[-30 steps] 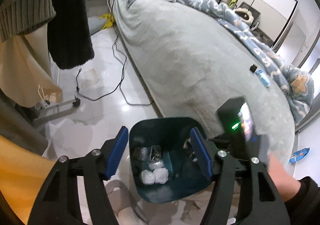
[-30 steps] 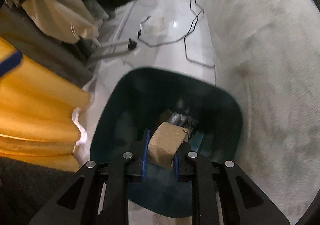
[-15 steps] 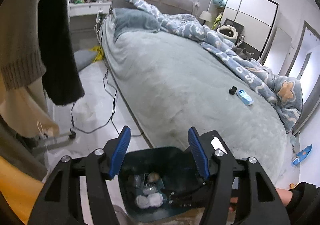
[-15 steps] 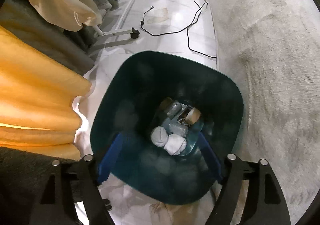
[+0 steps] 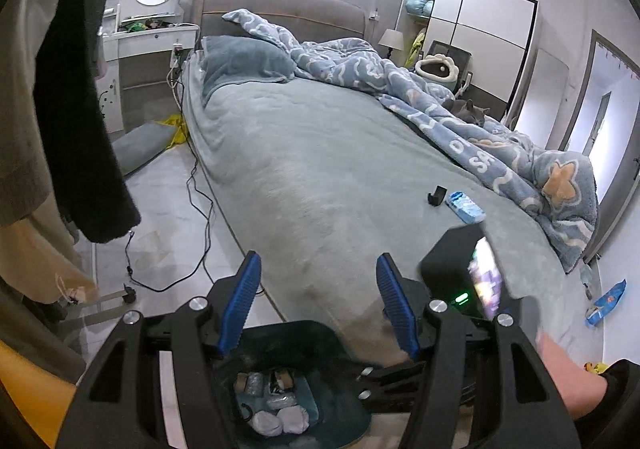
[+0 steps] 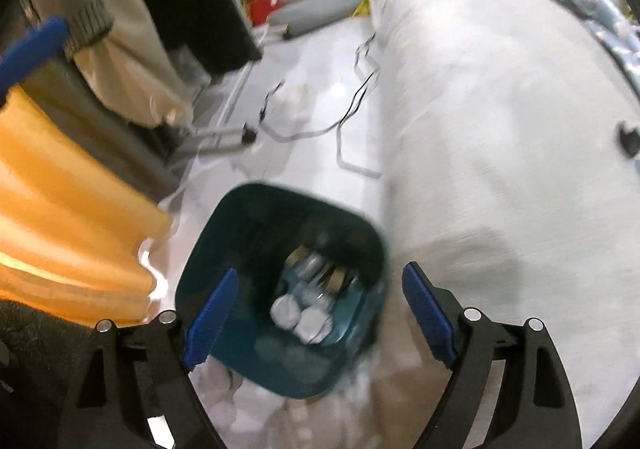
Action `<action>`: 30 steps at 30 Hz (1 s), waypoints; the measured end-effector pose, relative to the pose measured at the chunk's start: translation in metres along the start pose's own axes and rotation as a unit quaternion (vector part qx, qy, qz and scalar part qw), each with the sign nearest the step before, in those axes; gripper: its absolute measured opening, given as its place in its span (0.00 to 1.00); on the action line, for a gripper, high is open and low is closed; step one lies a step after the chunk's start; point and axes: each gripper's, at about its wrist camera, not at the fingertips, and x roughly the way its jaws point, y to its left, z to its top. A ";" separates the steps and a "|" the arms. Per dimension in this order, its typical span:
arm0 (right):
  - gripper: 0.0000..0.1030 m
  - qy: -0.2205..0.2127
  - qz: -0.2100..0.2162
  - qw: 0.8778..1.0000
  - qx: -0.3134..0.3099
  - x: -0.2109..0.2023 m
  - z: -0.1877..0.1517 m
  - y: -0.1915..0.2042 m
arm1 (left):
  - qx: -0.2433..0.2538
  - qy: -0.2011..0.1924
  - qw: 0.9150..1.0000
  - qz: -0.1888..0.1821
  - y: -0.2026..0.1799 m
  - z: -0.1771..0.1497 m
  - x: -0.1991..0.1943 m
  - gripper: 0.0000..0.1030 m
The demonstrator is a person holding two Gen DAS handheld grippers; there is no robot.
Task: Collect trash
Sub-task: 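Move both tools back from the bin toward the black arc and blue pack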
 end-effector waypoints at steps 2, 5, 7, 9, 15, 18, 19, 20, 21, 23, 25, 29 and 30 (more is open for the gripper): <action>0.83 -0.028 -0.010 0.999 0.013 -0.019 0.002 -0.020 | 0.001 0.007 1.000 0.000 -0.009 0.003 0.009 0.63; 0.83 -0.067 -0.031 0.996 0.039 -0.044 0.002 -0.053 | 0.004 0.011 1.000 -0.003 -0.020 0.009 0.019 0.64; 0.83 -0.086 -0.044 0.994 0.050 -0.056 0.002 -0.070 | 0.006 0.013 1.000 -0.003 -0.028 0.013 0.026 0.66; 0.83 -0.109 -0.062 0.990 0.063 -0.073 0.001 -0.093 | 0.007 0.014 1.000 -0.003 -0.034 0.016 0.034 0.69; 0.86 -0.152 -0.099 0.979 0.092 -0.102 -0.001 -0.145 | 0.006 0.030 0.999 -0.019 -0.059 0.024 0.064 0.77; 0.87 -0.156 -0.127 0.975 0.096 -0.108 -0.007 -0.167 | 0.007 0.040 0.999 -0.030 -0.071 0.023 0.077 0.82; 0.87 -0.157 -0.131 0.974 0.100 -0.109 -0.011 -0.173 | 0.009 0.044 0.998 -0.032 -0.076 0.022 0.081 0.82; 0.87 -0.158 -0.135 0.973 0.105 -0.111 -0.014 -0.182 | 0.012 0.048 0.998 -0.034 -0.080 0.021 0.086 0.83; 0.87 -0.158 -0.138 0.971 0.110 -0.112 -0.018 -0.189 | 0.014 0.051 0.998 -0.037 -0.084 0.021 0.089 0.84; 0.87 -0.160 -0.147 0.969 0.114 -0.113 -0.024 -0.200 | 0.009 0.054 0.997 -0.047 -0.087 0.021 0.092 0.84; 0.87 -0.162 -0.155 0.968 0.115 -0.114 -0.027 -0.204 | -0.009 0.059 0.996 -0.059 -0.087 0.022 0.097 0.86; 0.88 -0.168 -0.170 0.965 0.106 -0.116 -0.030 -0.218 | -0.027 0.059 0.996 -0.055 -0.089 0.025 0.108 0.88; 0.88 -0.169 -0.167 0.966 0.105 -0.116 -0.030 -0.220 | -0.026 0.060 0.996 -0.056 -0.090 0.027 0.112 0.88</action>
